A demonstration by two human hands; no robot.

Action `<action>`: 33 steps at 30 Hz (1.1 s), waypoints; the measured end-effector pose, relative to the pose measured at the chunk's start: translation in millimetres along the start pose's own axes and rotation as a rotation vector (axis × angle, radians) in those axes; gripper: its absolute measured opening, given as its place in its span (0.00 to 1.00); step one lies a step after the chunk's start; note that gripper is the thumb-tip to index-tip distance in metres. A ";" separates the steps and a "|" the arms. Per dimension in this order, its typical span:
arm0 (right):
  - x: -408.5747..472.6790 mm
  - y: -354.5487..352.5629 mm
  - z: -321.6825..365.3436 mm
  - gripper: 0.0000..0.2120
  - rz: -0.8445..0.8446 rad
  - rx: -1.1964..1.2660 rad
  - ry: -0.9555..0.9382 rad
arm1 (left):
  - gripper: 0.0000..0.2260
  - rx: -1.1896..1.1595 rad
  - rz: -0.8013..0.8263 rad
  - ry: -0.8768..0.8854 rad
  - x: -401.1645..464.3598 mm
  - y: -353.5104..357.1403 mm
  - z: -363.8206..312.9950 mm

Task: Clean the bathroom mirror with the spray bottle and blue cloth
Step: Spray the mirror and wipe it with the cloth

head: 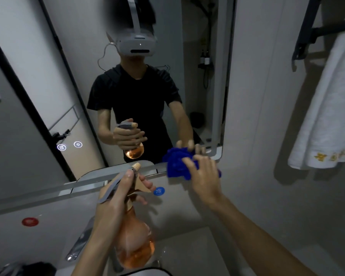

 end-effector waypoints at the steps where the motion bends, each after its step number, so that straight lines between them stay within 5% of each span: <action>1: 6.8 -8.9 -13.6 0.24 -0.046 -0.008 0.055 | 0.22 0.003 -0.003 -0.004 0.9 -2.7 1.8; 3: 30.2 -29.2 -36.5 0.29 -0.153 -0.055 0.132 | 0.22 0.010 0.001 -0.008 2.4 -4.2 3.5; 6: 89.1 -61.4 -54.4 0.23 -0.387 0.047 0.383 | 0.22 0.004 0.024 -0.004 4.6 0.7 3.2; 8: 125.4 -71.4 -43.7 0.23 -0.478 0.071 0.383 | 0.22 -0.009 0.026 -0.002 5.8 4.5 1.2; 12: 136.7 -53.4 9.1 0.26 -0.464 0.064 0.158 | 0.18 -0.052 0.023 0.000 5.8 9.8 -4.7; 18: 8.7 7.0 21.6 0.29 -0.073 -0.049 -0.379 | 0.16 -0.084 0.030 -0.055 4.3 7.5 -4.3; 21: -7.1 -2.8 -18.5 0.22 -0.047 -0.033 -0.227 | 0.18 -0.095 0.019 -0.077 6.1 2.1 -3.7; 23: 13.4 -15.3 -45.6 0.27 -0.031 -0.027 -0.004 | 0.18 -0.104 0.014 -0.085 9.0 0.8 -3.4; 27: 94.4 -58.3 -60.7 0.27 -0.352 0.136 0.350 | 0.18 -0.119 0.031 -0.080 11.5 3.9 -4.7; 33: 156.0 -65.6 0.4 0.32 -0.509 0.119 0.205 | 0.20 -0.128 0.030 -0.076 10.7 3.8 -3.7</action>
Point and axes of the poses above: each hand's wrist, its own x-axis towards the middle knuckle, its own y-axis out of the palm, z = x × y, the point moved 6 cm from there along x, towards the middle knuckle, and after that the axes turned 15 degrees about -z, right-handed, at the moved point
